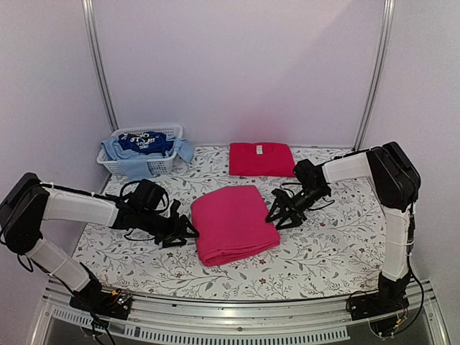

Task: Fold and stack the mixed laundry pile
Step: Adjust the square-folded trousers at the center of the board, then pick up the square-folded trousers from the center of the board.

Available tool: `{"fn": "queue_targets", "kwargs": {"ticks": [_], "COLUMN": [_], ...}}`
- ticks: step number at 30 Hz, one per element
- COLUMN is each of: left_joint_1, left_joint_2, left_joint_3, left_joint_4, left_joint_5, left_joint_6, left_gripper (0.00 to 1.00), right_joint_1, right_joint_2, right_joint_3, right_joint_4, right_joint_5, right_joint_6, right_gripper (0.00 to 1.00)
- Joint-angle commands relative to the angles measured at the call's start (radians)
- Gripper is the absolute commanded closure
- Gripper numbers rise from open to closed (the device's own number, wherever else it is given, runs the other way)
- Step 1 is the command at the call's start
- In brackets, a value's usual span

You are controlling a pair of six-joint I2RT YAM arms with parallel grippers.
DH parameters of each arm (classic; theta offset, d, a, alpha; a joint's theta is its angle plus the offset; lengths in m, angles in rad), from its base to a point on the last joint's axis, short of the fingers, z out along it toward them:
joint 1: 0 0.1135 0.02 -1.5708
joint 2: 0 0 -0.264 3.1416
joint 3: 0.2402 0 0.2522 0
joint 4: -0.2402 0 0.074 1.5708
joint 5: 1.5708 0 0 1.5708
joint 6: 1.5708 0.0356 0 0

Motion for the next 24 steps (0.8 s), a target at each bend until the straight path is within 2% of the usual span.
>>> {"fn": "queue_targets", "kwargs": {"ticks": [1, 4, 9, 11, 13, 16, 21, 24], "left_joint_1": [-0.038, -0.052, -0.053, -0.055, -0.056, -0.061, -0.093, -0.107], "left_joint_2": [0.016, 0.046, 0.135, 0.168, 0.196, 0.209, 0.199, 0.213], "left_joint_3": [-0.011, -0.002, 0.042, 0.068, 0.084, 0.122, 0.257, 0.349], "left_joint_4": [0.064, 0.114, 0.138, 0.148, 0.166, 0.16, 0.013, -0.093], "left_joint_5": [-0.017, -0.017, -0.013, -0.011, -0.011, -0.018, -0.097, -0.164], "left_joint_6": [-0.1, -0.107, -0.113, -0.115, -0.117, -0.106, -0.023, 0.03], "left_gripper": [0.37, 0.38, 0.41, 0.46, 0.55, 0.76, 1.0, 1.0], "right_joint_1": [0.063, 0.091, 0.095, 0.095, 0.096, 0.095, 0.091, 0.082], "right_joint_2": [0.066, 0.09, 0.09, 0.07, 0.052, 0.015, -0.064, -0.095], "right_joint_3": [0.021, -0.007, -0.027, -0.024, -0.019, -0.008, 0.027, 0.044], "right_joint_4": [-0.031, -0.003, 0.034, 0.044, 0.054, 0.06, 0.053, 0.045], "right_joint_5": [0.02, 0.009, -0.01, 0.001, 0.013, 0.039, 0.13, 0.173], "right_joint_6": [-0.013, -0.002, 0.033, 0.051, 0.073, 0.093, 0.123, 0.133], "right_gripper": [0.36, 0.45, 0.75, 0.85, 0.98, 1.0, 1.0, 1.0]}}
